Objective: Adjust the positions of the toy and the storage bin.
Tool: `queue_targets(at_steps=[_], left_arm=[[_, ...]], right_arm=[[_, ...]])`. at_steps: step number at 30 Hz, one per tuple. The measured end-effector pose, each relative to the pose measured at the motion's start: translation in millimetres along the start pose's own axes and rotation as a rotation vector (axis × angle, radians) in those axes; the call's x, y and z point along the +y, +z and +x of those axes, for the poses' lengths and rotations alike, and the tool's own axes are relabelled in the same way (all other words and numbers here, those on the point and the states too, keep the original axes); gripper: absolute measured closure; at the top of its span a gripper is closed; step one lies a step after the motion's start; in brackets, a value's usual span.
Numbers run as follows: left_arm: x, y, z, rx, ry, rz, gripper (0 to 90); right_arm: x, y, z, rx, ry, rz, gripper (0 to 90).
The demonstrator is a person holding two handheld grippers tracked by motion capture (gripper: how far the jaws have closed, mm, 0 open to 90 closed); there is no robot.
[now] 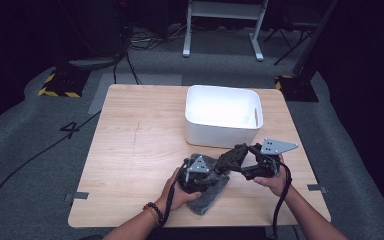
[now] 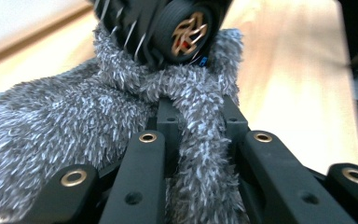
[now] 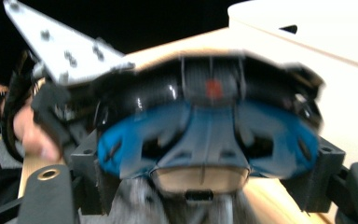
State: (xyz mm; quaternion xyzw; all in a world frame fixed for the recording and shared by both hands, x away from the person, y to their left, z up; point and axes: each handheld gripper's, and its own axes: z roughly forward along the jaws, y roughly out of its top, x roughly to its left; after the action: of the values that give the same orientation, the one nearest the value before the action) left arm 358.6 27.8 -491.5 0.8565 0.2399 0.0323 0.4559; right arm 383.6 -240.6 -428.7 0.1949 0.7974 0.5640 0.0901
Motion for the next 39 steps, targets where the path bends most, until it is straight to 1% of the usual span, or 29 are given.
queue_targets(at_steps=[2,3,4,5,8,9,11,12,14,16,18,20,22,23,25,26,29,31,32,35,36,37,38,39], left_arm=[[-1.7,-3.8,3.9,0.018,-0.009,0.003,76.6],[-2.4,-5.5,5.6,0.029,0.000,0.009,76.6],[-3.3,-5.9,7.0,0.028,0.003,0.022,76.6],[-4.5,-5.5,7.7,0.032,0.016,0.038,76.6],[-8.1,-3.8,7.9,0.046,0.036,0.072,76.5],[-8.2,-4.0,8.0,0.052,0.044,0.076,76.5],[-8.1,-5.7,9.2,0.050,0.049,0.079,76.4],[-8.3,-6.9,10.2,0.056,0.060,0.085,76.4],[-9.7,-6.7,11.4,0.042,0.049,0.096,76.4],[-10.8,-4.7,10.2,0.050,0.062,0.110,76.2],[-10.9,-3.4,8.9,0.052,0.069,0.114,76.1],[-11.3,-3.2,8.7,0.054,0.066,0.113,76.0],[-11.6,-2.7,8.9,0.056,0.070,0.116,75.9],[-11.7,-2.4,9.1,0.057,0.071,0.117,75.8],[-12.1,-1.8,9.5,0.053,0.072,0.119,75.8],[-12.1,-1.6,9.5,0.053,0.072,0.119,75.8],[-11.9,-1.1,8.8,0.055,0.081,0.120,75.7],[-11.6,-1.2,8.4,0.057,0.088,0.127,75.4],[-11.6,-1.1,8.2,0.057,0.088,0.128,75.2],[-11.4,-0.8,8.5,0.056,0.093,0.131,75.0],[-11.3,-0.7,8.5,0.055,0.094,0.131,74.9],[-11.1,-0.8,8.6,0.054,0.095,0.133,74.9],[-11.0,-0.8,8.8,0.052,0.096,0.134,74.9],[-10.9,-0.7,8.8,0.052,0.094,0.134,74.9]], right_arm=[[-4.6,-1.0,-2.7,0.009,-0.001,0.021,24.4],[-7.4,-0.5,-4.1,0.012,0.003,0.035,24.4],[-10.5,0.3,-5.0,0.012,0.009,0.050,24.4],[-13.5,1.8,-5.7,0.017,0.012,0.063,24.4],[-18.6,7.6,-5.0,0.025,0.001,0.108,24.4],[-19.4,8.9,-4.6,0.026,0.002,0.119,24.4],[-20.5,9.7,-4.3,0.026,0.000,0.136,24.4],[-22.0,9.2,-4.4,0.028,0.004,0.147,24.4],[-27.1,8.2,-5.0,0.029,0.005,0.178,24.2],[-32.3,7.1,-6.6,0.035,0.025,0.191,24.2],[-34.5,6.7,-6.8,0.034,0.030,0.211,24.2],[-34.9,5.9,-8.3,0.035,0.041,0.222,24.0],[-36.9,5.0,-9.9,0.030,0.034,0.230,23.8],[-38.6,4.9,-10.1,0.027,0.030,0.241,23.6],[-43.5,5.0,-10.7,0.015,0.014,0.286,23.6],[-47.1,4.4,-11.5,0.018,0.016,0.298,23.7],[-54.3,2.5,-15.2,0.027,0.034,0.311,23.7],[-54.8,1.7,-15.5,0.028,0.022,0.329,23.6],[-54.8,1.8,-15.5,0.026,0.013,0.348,23.5],[-60.2,3.4,-15.0,0.021,0.001,0.430,23.6],[-63.5,4.8,-14.6,0.027,0.004,0.470,23.7],[-66.8,5.7,-13.1,0.031,-0.015,0.495,23.7],[-67.7,5.3,-10.5,0.018,-0.038,0.497,23.8],[-66.9,5.3,-9.2,0.010,-0.048,0.510,23.9]])
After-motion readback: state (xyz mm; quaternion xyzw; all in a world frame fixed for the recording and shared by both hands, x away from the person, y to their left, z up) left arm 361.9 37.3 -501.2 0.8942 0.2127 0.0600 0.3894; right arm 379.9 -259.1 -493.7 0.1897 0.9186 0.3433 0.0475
